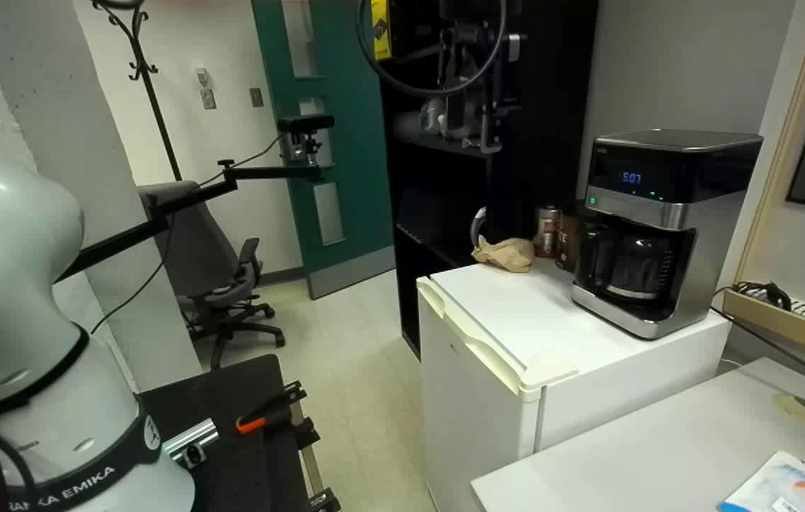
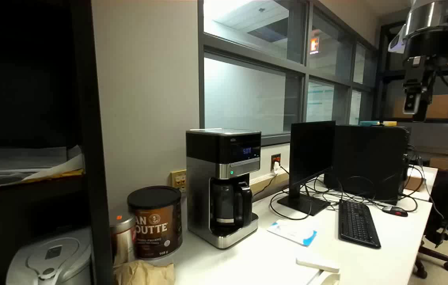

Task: Press a button on the coffeemaker.

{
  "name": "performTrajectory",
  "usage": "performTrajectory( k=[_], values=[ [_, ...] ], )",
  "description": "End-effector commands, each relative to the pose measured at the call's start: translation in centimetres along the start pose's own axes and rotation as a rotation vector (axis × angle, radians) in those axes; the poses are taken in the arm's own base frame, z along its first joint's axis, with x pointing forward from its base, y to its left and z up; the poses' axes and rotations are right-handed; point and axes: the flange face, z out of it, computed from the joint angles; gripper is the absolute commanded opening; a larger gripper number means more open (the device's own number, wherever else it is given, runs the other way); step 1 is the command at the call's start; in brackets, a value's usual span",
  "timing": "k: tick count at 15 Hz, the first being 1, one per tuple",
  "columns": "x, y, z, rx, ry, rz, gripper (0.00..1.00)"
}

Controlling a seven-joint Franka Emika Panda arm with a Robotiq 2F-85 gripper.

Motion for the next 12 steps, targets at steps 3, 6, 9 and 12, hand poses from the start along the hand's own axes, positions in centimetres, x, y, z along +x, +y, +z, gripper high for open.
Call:
performTrajectory(
  k=[3,6,9,12],
  values=[
    [0.0,0.0,0.0,0.000,0.000,0.000,1.00],
    [0.0,0.0,0.0,0.000,0.000,0.000,1.00],
    [0.7,-0.1,0.4,-0.018,0.006,-0.011,1.00],
    [2.6,-0.5,1.8,-0.054,0.009,-0.028,1.00]
  ],
)
